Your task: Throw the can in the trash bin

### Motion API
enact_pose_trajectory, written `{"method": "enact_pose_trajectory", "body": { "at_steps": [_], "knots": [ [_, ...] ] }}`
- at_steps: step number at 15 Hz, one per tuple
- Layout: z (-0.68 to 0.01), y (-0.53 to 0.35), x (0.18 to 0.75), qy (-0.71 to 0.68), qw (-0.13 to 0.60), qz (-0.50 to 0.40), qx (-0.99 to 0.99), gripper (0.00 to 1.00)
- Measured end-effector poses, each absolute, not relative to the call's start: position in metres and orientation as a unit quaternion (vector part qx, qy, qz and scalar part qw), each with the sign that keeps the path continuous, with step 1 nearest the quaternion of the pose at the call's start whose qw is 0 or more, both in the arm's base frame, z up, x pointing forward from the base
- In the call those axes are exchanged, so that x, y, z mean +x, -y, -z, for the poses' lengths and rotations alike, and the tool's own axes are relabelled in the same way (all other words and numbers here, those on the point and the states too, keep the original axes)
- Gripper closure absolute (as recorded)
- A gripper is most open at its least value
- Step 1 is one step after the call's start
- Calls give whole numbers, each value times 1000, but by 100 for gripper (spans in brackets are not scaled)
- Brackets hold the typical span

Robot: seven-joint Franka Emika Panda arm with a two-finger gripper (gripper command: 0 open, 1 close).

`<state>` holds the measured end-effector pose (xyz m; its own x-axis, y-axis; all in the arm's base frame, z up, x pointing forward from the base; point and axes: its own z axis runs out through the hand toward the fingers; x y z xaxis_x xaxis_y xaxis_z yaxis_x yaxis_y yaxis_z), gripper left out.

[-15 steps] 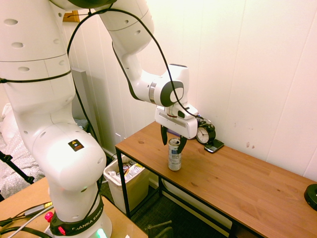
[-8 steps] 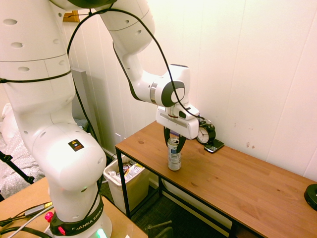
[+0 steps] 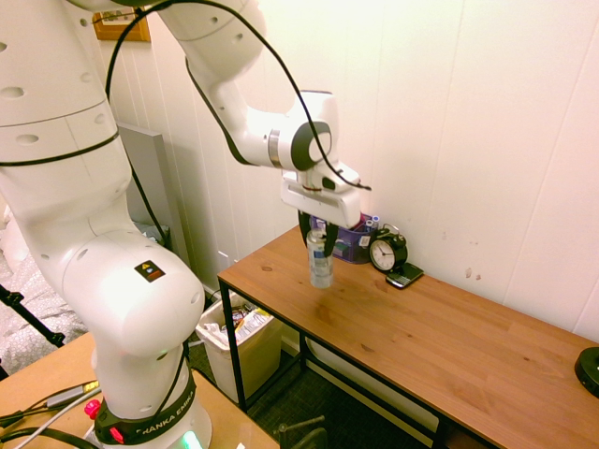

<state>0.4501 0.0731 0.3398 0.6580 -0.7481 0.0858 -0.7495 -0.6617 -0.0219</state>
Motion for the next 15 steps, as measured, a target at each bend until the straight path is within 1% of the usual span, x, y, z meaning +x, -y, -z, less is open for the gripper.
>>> {"method": "enact_pose_trajectory", "body": {
  "at_steps": [3,5,7,10,11,15],
  "knots": [
    [-409,-172,464,371,3,-75,926,100],
    [-432,-235,473,344,8,-84,935,100],
    [-422,-296,483,313,22,-82,946,100],
    [-386,-370,500,275,34,-61,959,100],
    [-376,-388,505,267,38,-52,962,0],
    [-345,-426,527,260,52,-30,964,0]
  ]
}}
